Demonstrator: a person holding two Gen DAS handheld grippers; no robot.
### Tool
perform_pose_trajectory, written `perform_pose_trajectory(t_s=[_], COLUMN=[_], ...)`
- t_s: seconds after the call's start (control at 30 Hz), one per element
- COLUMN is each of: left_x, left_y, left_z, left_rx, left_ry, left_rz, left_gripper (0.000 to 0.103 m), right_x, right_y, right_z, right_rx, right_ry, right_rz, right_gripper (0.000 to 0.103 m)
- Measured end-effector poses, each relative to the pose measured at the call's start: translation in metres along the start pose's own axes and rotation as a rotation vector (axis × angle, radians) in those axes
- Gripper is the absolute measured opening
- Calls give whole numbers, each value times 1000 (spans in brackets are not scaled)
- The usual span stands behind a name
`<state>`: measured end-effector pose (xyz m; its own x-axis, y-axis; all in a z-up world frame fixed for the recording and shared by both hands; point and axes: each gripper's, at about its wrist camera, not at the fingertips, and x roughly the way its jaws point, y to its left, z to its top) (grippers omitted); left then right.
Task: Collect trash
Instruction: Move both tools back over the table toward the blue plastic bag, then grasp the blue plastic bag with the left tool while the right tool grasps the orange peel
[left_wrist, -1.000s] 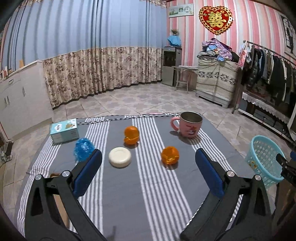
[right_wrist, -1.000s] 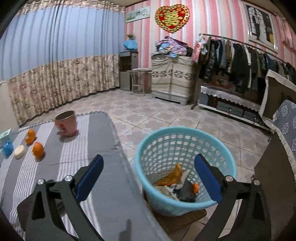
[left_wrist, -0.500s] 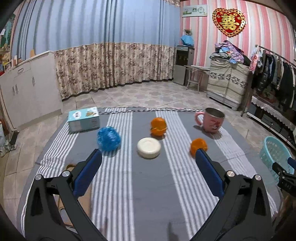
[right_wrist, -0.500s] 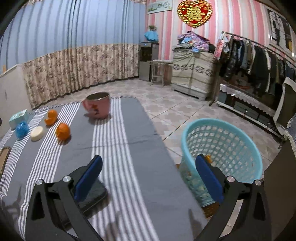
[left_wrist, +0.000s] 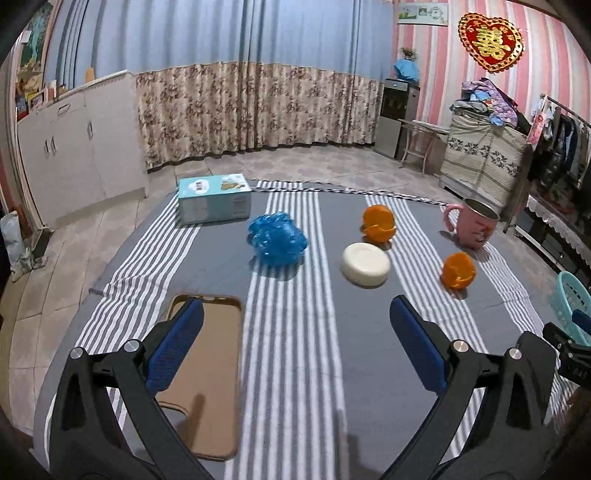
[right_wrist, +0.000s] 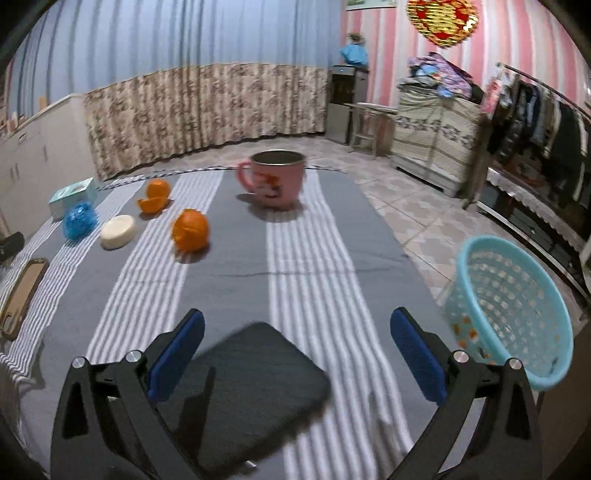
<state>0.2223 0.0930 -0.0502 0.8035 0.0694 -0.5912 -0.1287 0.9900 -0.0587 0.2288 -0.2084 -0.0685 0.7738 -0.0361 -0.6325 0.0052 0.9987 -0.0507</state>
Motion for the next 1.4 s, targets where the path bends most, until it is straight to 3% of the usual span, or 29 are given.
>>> perform_pose_trajectory(t_s=[0.2,0.33,0.53,0.67,0.9,0.97,1.1,1.23,1.4], left_x=[17,32,74,115,167,176,171,154,121], left_y=[8,9,13,15,18,19,21,22,33], left_z=[9,26,56,62,60,58,56,57,58], left_rx=[12,11,21,20,-14,-19,-15,21,21], left_ry=[27,40,83,175,303,327,307,257,196], left_rz=[-13,-11,2,-12,-24,-31,-55,-18,-10], left_gripper=[97,97,95,81,62,47,26,23,22], right_x=[14,26,49,64,83,90,103,119,131], right_y=[29,43,52,53,73,77,85,90,91], right_z=[22,38,55,61,70,71,74,80,82], right_rx=[-56,-74,-58,-21,-75,-68,-83,-82,-60], right_ry=[24,55,120,145,150,164,192,231,267], right_rz=[18,58,52,69,44,64,54,43,65], right_gripper=[98,99,99,99,99,99,98,97,73])
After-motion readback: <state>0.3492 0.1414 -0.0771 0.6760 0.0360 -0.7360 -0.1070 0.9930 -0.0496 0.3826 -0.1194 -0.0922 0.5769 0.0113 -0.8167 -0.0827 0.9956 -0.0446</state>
